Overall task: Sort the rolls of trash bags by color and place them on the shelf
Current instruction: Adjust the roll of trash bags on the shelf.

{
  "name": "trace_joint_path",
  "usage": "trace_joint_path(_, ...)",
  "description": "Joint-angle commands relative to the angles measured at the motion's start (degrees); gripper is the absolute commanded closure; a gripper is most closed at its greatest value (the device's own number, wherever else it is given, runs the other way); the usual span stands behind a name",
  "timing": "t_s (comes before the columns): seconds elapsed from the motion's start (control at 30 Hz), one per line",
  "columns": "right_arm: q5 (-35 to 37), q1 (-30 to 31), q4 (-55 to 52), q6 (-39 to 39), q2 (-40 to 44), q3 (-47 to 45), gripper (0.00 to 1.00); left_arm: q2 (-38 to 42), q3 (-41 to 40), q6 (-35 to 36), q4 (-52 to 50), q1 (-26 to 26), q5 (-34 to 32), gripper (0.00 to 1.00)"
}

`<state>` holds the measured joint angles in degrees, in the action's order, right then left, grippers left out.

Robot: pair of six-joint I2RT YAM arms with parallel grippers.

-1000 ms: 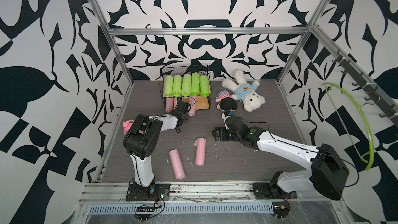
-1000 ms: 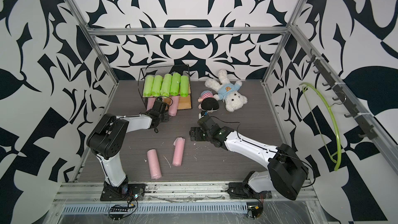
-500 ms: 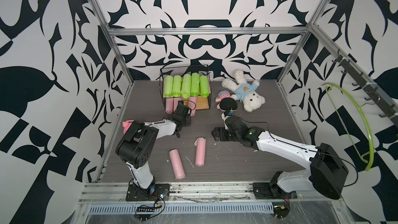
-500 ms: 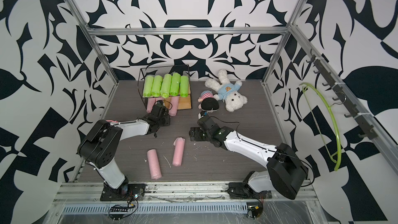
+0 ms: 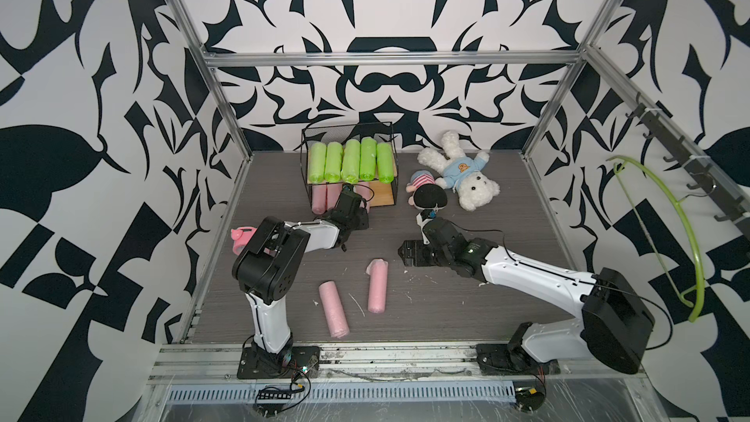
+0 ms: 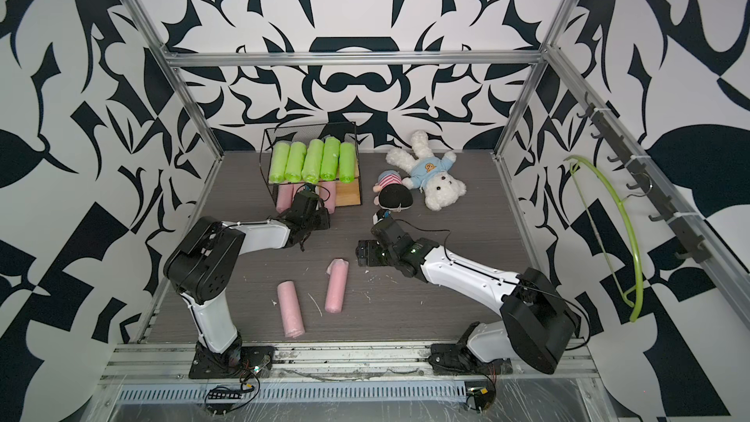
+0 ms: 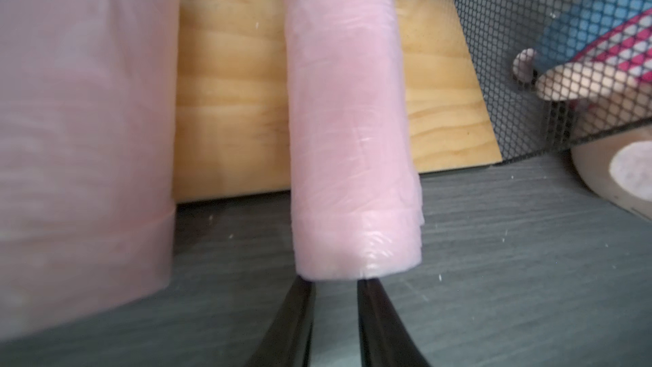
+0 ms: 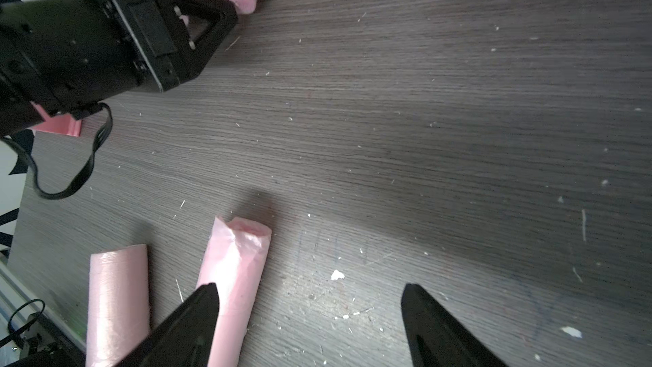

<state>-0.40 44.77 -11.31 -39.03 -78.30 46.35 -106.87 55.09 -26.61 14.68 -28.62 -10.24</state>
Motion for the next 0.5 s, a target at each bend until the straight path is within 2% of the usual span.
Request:
trace_joint_path(0.0,0.23,0.32,0.93,0.3,1.14,0.85,0.13,-1.39,1.84,-0.7,1.31,-0.03,-0.98,0.73)
trace_joint_path(0.23,-0.9,2.53,2.59,-1.17,-1.33,1.06,0.14,0.88,-0.13,-1.24,0.62,-0.11,0.6,0.66)
trace_joint_path(0.47,-6.32,5.37,8.55,-6.14,-7.19,2.29,0.14,13.0,-9.48,-5.29,-1.71,-0.56,6.47,0.53)
